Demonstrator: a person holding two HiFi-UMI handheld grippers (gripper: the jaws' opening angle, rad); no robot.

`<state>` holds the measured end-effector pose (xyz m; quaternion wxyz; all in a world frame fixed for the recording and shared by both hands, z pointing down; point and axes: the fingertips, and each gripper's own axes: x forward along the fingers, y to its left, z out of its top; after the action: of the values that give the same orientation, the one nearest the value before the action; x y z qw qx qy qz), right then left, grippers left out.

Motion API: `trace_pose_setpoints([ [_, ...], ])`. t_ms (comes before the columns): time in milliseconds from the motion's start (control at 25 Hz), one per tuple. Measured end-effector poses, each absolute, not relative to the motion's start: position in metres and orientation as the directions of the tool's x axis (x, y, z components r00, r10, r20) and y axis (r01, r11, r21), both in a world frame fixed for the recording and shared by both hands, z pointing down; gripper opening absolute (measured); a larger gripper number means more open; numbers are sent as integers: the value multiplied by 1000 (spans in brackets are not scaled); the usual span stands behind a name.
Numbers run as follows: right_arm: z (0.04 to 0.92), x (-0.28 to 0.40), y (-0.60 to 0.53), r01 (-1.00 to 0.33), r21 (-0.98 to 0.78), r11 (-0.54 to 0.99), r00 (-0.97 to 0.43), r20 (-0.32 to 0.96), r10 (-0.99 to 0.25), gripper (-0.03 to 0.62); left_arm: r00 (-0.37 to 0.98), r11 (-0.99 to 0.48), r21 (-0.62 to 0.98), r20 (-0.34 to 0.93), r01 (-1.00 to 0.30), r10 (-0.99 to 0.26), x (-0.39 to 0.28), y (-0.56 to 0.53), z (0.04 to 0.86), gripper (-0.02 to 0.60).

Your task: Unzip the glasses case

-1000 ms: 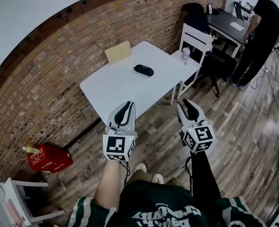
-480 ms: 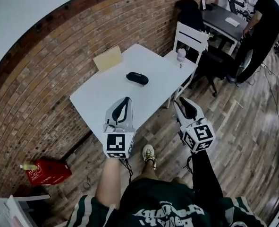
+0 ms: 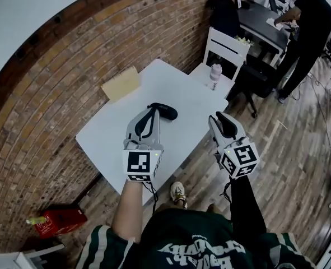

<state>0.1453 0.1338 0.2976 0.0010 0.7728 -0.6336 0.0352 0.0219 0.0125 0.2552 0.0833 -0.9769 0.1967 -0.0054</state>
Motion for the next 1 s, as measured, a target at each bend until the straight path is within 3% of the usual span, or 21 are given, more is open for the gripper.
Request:
trace_pose_setpoints([
  [720, 354, 160, 11, -990, -92, -108, 93, 147, -985, 121, 919, -919, -123, 81, -375, -386, 52, -79, 312, 20],
  [920, 378, 165, -17, -993, -97, -62, 42, 189, -981, 156, 919, -928, -117, 144, -353, -368, 69, -89, 339, 46],
  [1000, 392, 172, -27, -995, -82, -63, 44, 221, -974, 198, 921, -937, -117, 178, -330, -347, 77, -92, 354, 70],
])
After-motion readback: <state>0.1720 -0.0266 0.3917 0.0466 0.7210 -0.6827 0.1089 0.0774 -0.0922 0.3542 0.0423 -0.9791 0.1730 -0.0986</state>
